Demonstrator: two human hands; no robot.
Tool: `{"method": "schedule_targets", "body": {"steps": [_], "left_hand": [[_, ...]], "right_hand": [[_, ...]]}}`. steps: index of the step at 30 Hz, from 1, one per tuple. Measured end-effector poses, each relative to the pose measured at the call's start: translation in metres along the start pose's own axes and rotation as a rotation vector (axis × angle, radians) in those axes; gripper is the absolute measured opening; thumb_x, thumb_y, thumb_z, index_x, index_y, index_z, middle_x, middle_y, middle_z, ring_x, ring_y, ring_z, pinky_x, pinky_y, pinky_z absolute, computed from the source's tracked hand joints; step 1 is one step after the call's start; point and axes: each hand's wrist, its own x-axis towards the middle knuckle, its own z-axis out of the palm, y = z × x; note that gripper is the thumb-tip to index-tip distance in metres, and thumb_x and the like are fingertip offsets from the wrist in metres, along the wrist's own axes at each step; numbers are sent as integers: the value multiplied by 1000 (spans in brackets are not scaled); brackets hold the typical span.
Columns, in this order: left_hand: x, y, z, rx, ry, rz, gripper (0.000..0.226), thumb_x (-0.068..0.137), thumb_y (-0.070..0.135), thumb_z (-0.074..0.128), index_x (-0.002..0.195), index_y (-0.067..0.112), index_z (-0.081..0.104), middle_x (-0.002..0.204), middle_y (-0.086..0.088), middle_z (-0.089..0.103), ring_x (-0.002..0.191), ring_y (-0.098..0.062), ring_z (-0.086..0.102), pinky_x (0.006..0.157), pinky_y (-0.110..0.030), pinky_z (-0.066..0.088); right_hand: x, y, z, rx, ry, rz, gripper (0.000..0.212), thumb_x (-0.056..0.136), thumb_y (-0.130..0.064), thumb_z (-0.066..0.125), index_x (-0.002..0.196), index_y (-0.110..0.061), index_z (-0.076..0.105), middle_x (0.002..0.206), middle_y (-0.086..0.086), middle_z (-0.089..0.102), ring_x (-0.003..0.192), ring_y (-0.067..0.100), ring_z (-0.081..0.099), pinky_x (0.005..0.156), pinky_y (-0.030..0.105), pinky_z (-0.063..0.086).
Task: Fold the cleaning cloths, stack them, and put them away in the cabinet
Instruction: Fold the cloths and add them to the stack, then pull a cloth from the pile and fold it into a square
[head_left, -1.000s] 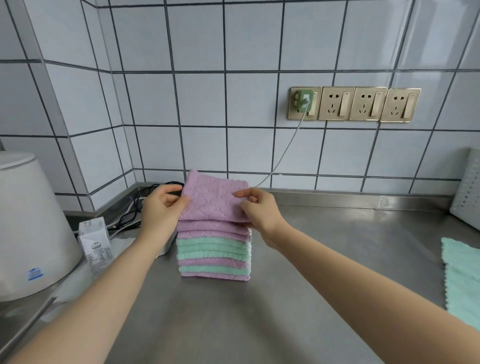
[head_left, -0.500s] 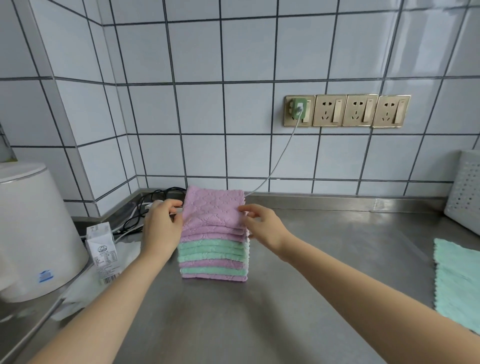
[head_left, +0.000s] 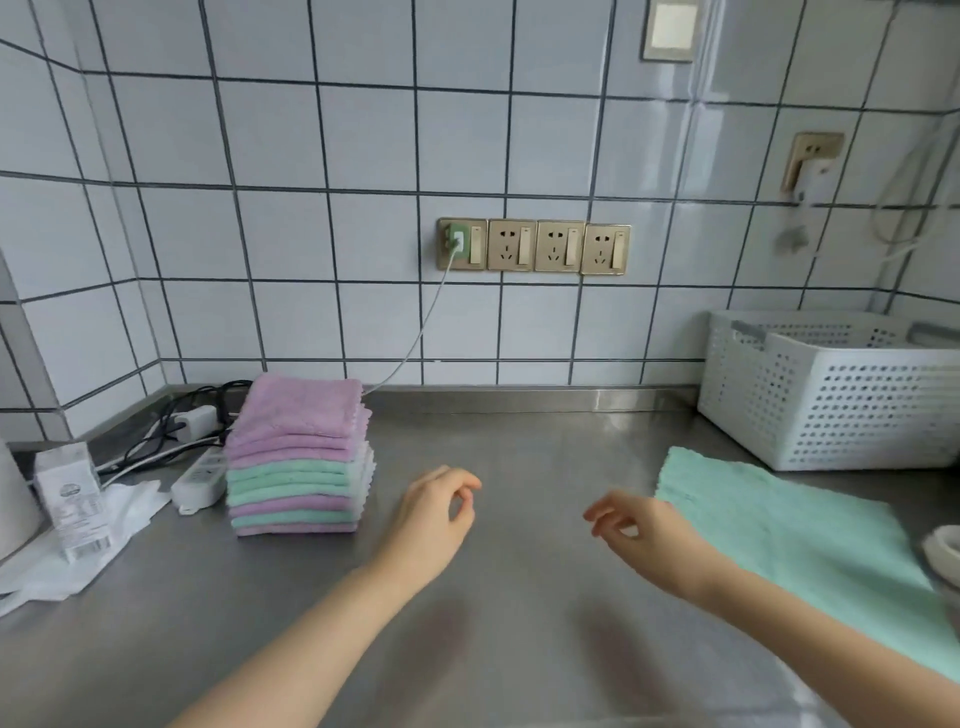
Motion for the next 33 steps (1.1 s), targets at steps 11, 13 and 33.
{"method": "schedule_targets", "body": {"steps": [11, 13, 33], "left_hand": [[-21, 136, 115, 146, -637, 287, 43, 97, 24, 43, 139, 14, 44, 147, 0, 41, 138, -14, 29, 114, -27, 22], [-22, 147, 125, 159, -685, 295, 48, 98, 26, 43, 144, 14, 37, 155, 1, 29, 144, -13, 19, 117, -27, 14], [7, 99, 68, -147, -349, 59, 36, 76, -3, 60, 86, 28, 75, 81, 26, 71, 81, 7, 65, 73, -19, 47]], "right_hand": [[-103, 143, -51, -534, 39, 212, 27, 93, -31, 51, 117, -22, 58, 118, -5, 52, 115, 17, 49, 82, 31, 48], [-110, 157, -51, -637, 35, 243, 15, 84, -26, 63, 98, -20, 64, 103, -2, 56, 101, 22, 57, 66, 35, 52], [-108, 74, -92, -486, 182, -98, 18, 92, -38, 49, 101, -23, 48, 94, -8, 55, 81, 25, 59, 64, 35, 45]]}}
